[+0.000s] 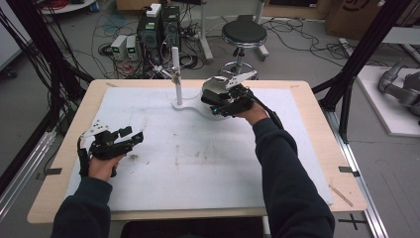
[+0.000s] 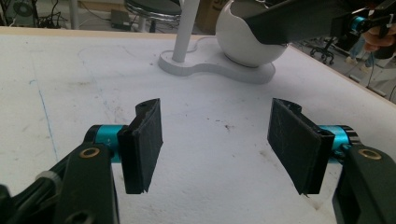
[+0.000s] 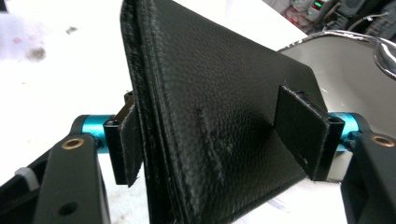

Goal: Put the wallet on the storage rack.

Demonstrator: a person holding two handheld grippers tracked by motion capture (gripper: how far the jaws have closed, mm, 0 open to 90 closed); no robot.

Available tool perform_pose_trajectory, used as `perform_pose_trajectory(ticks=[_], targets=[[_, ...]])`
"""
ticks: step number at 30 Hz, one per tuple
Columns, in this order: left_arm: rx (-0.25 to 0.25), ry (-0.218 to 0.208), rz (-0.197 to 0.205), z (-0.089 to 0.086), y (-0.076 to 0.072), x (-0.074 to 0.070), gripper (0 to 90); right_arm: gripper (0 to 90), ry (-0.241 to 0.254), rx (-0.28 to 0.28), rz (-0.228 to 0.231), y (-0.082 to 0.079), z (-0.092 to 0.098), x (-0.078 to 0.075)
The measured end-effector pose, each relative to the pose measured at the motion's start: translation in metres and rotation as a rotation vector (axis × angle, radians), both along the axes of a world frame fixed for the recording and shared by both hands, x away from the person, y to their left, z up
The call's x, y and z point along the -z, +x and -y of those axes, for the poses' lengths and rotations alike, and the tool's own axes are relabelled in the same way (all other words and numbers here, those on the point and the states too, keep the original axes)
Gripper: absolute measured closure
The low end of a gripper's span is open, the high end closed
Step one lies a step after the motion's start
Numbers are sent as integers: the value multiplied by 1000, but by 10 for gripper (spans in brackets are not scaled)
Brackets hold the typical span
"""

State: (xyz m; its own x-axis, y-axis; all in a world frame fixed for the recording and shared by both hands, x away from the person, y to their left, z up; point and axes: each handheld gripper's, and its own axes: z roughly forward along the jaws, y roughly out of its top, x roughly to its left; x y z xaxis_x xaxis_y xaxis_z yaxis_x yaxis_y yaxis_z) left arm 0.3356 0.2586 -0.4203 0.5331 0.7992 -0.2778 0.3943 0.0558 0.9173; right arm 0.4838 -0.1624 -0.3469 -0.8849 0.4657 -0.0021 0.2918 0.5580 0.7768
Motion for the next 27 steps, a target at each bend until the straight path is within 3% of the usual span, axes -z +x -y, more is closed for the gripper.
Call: perform_pose_trajectory(ticks=[3, 7, 9, 13, 17, 20, 23, 25, 27], targets=[[1, 1, -1, 0, 1, 0, 355, 277, -30, -15, 0, -1, -1, 3], [3, 3, -3, 0, 1, 1, 355, 384, -166, -26, 116, -7, -9, 1], [2, 2, -4, 0, 0, 0, 355, 428, -179, -36, 138, -8, -10, 0], [3, 0, -4, 1, 1, 0, 355, 472, -169, -15, 157, -7, -10, -4], [2, 3, -3, 1, 0, 0, 355, 424, -162, 11, 101, -6, -9, -3], [3, 2, -4, 1, 1, 0, 355, 388, -94, 3, 46, -5, -7, -3], [2, 3, -4, 0, 1, 0, 355, 428, -58, -24, 54, -7, -6, -7], [2, 3, -4, 0, 1, 0, 355, 430, -64, -24, 73, -8, -7, -8], [3, 3, -3, 1, 1, 0, 355, 441, -59, -27, 55, -8, -7, -8]])
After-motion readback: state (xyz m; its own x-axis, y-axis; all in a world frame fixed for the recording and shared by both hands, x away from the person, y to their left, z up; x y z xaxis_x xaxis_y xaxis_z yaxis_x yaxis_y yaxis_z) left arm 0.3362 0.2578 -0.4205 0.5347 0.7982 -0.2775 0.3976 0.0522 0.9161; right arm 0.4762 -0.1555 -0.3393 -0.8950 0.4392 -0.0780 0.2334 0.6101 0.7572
